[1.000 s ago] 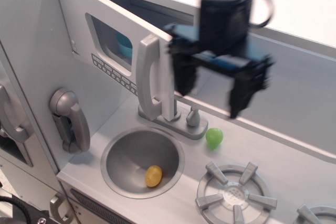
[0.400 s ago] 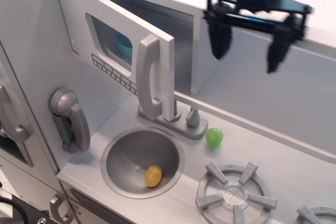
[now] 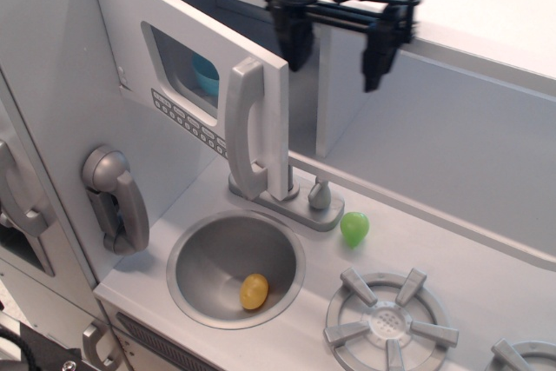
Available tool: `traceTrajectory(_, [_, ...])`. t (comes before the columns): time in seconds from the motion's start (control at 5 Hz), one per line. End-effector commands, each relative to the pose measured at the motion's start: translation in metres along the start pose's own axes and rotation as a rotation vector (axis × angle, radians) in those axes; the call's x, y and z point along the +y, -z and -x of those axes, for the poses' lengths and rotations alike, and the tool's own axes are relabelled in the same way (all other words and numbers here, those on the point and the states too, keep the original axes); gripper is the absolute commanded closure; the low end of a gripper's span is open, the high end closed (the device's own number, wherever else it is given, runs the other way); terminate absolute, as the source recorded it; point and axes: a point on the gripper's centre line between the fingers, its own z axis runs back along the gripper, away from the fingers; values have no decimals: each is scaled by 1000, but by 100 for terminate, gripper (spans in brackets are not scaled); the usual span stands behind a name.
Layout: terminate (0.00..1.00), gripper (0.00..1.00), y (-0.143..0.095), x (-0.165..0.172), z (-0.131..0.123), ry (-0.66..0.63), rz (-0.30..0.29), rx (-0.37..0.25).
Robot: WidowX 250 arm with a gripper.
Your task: Open microwave
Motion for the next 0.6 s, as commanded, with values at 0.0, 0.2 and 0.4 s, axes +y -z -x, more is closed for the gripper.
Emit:
traceTrajectory(0.0, [0, 0, -21, 39, 0, -18, -41, -107])
traceTrajectory(0.2, [0, 0, -12, 53, 24, 28, -68, -67])
traceTrajectory(0.4, [0, 0, -16, 73, 52, 65, -51, -33])
